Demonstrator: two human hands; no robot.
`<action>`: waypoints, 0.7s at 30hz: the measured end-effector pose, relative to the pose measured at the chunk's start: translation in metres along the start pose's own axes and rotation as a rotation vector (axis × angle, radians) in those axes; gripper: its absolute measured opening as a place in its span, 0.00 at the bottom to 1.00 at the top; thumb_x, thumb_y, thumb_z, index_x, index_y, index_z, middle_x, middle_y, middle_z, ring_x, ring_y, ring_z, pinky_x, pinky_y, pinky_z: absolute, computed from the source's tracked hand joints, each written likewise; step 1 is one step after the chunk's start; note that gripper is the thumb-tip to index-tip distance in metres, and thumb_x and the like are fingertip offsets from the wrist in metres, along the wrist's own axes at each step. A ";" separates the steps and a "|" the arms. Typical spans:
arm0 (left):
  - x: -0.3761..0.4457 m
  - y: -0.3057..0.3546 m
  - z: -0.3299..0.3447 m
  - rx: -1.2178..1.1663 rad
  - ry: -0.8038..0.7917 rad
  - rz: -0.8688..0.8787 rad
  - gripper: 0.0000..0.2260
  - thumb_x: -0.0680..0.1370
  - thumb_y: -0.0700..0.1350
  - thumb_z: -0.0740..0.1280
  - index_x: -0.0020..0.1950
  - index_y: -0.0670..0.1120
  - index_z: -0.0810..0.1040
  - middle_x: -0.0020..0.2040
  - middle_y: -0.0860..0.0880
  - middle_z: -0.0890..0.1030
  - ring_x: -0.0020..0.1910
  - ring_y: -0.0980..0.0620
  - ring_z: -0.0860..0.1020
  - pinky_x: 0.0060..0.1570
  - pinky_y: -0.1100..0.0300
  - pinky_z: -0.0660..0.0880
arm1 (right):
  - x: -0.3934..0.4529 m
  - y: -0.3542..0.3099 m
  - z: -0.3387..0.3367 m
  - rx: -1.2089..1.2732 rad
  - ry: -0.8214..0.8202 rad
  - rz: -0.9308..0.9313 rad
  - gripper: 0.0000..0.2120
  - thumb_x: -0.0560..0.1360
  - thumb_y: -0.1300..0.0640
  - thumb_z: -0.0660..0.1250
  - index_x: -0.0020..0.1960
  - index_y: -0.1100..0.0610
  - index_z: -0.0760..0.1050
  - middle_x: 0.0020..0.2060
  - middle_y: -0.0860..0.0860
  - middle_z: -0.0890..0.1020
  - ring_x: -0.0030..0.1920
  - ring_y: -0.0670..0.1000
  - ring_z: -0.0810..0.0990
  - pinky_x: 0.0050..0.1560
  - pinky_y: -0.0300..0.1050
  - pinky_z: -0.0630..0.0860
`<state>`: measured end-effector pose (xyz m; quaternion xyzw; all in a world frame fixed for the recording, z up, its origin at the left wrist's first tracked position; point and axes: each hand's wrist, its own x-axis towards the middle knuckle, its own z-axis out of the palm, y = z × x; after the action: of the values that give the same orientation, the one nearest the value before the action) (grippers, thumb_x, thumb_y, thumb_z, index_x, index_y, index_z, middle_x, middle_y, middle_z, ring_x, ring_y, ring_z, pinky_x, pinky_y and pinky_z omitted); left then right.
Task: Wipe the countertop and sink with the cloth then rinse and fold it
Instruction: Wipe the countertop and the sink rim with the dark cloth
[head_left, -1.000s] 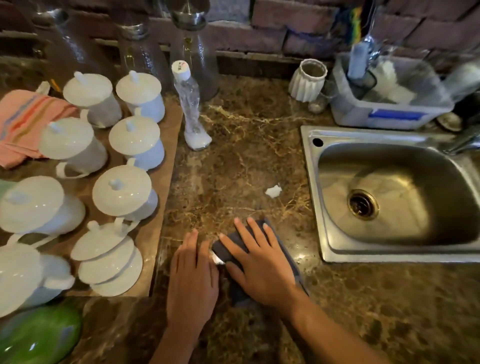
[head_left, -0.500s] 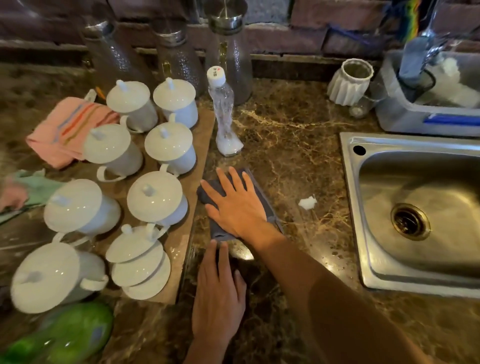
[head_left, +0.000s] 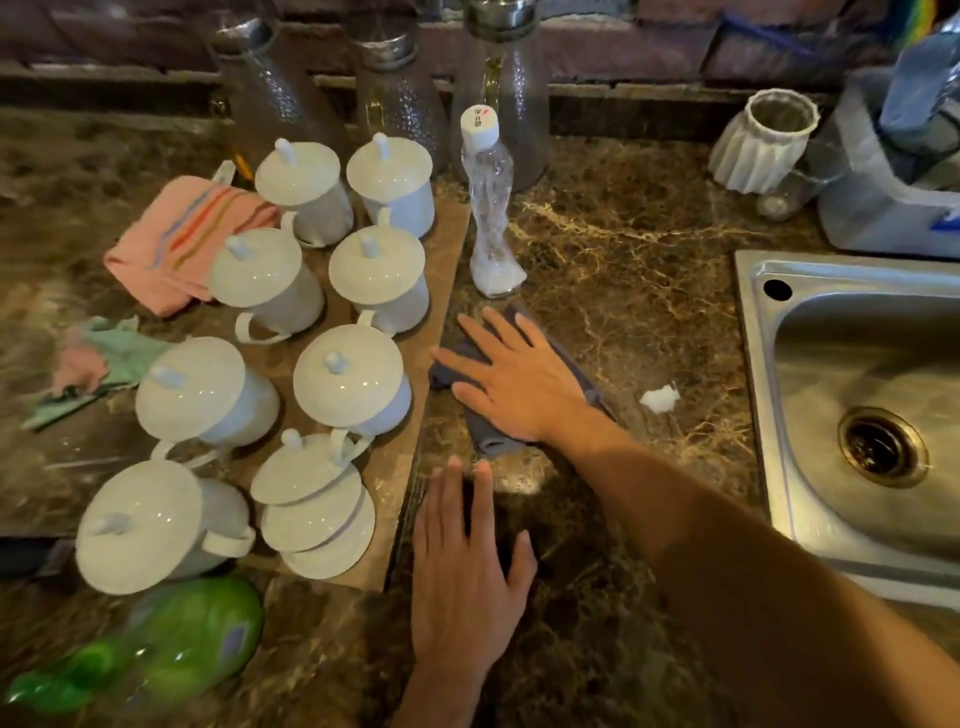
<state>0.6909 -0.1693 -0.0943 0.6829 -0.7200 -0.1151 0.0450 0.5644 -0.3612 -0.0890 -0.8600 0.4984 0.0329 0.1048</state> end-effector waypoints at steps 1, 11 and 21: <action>0.000 0.000 -0.001 -0.003 0.003 -0.002 0.34 0.80 0.63 0.54 0.82 0.49 0.53 0.81 0.44 0.58 0.80 0.43 0.59 0.74 0.48 0.60 | -0.005 -0.003 0.001 0.006 0.007 0.033 0.26 0.83 0.37 0.41 0.80 0.38 0.50 0.82 0.51 0.51 0.81 0.59 0.47 0.79 0.62 0.44; -0.003 0.000 -0.003 -0.029 0.021 0.033 0.29 0.83 0.57 0.55 0.80 0.44 0.59 0.79 0.40 0.62 0.79 0.39 0.60 0.74 0.40 0.65 | -0.254 -0.041 0.040 0.031 -0.026 0.468 0.27 0.82 0.37 0.46 0.80 0.41 0.53 0.81 0.53 0.55 0.80 0.60 0.54 0.78 0.59 0.50; 0.083 0.070 -0.006 -0.215 0.132 0.028 0.21 0.81 0.49 0.57 0.73 0.43 0.72 0.77 0.39 0.66 0.77 0.40 0.63 0.74 0.39 0.59 | -0.274 -0.035 0.037 0.044 -0.074 0.626 0.27 0.81 0.37 0.52 0.79 0.40 0.58 0.80 0.57 0.57 0.79 0.63 0.57 0.76 0.64 0.50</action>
<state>0.6194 -0.2495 -0.0800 0.6703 -0.7083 -0.1459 0.1666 0.4594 -0.1034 -0.0755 -0.6606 0.7352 0.0840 0.1262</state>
